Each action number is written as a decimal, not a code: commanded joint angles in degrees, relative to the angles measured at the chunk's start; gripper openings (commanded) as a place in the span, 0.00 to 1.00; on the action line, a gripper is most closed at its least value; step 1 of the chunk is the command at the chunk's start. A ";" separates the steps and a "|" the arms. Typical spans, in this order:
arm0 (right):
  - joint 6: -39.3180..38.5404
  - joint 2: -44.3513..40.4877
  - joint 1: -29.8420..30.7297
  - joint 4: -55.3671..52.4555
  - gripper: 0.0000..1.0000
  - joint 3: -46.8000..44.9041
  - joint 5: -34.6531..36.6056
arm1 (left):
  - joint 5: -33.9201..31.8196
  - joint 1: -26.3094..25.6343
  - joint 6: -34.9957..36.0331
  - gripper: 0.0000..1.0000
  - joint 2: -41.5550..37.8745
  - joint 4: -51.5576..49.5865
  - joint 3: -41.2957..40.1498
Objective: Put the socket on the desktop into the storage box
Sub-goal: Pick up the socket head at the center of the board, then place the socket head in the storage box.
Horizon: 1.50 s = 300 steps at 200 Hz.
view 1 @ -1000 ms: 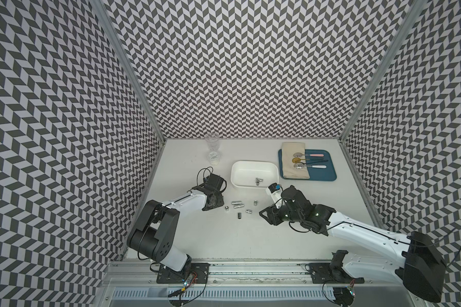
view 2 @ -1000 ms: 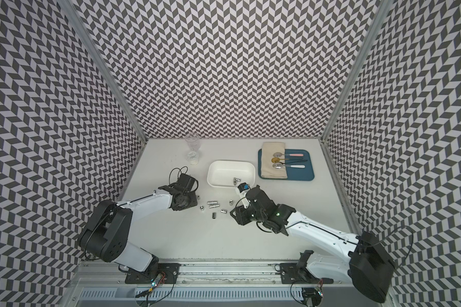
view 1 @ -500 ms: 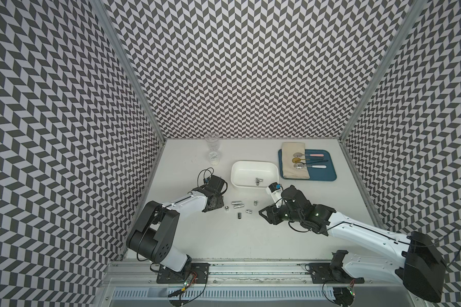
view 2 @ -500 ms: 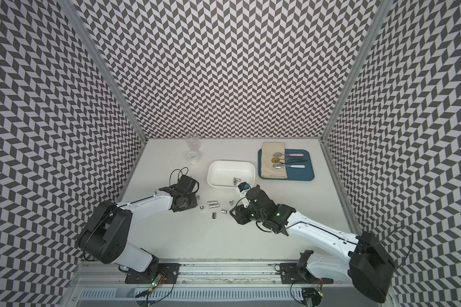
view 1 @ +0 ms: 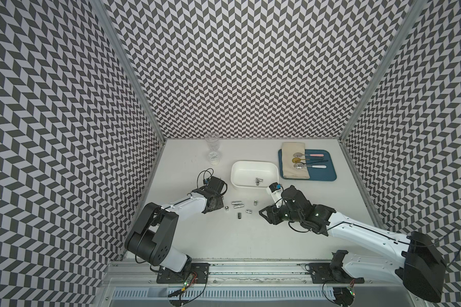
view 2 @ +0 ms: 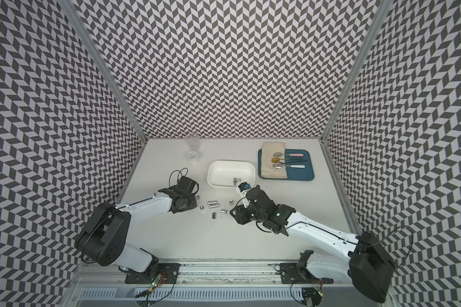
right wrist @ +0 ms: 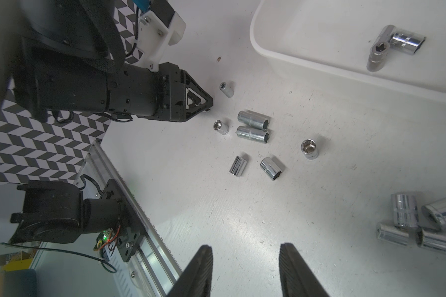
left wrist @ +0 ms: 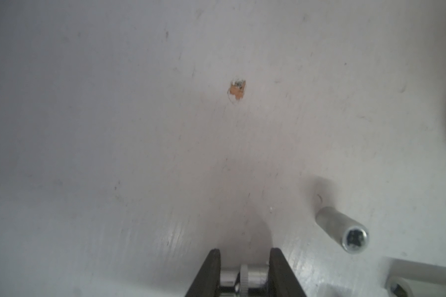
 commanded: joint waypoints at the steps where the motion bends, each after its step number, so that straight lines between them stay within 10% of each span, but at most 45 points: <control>1: 0.41 -0.27 -0.10 2.54 0.46 -0.50 0.92 | 0.17 -0.25 0.39 0.28 -0.41 -3.29 -1.05; 177: 1.19 -0.46 -0.87 2.40 0.46 0.73 -0.22 | 2.27 -0.30 2.18 0.27 -1.96 -8.48 12.57; 300: 2.14 -2.66 -1.25 0.58 0.46 0.27 -0.21 | 5.21 -3.14 3.20 0.27 12.93 -9.11 33.55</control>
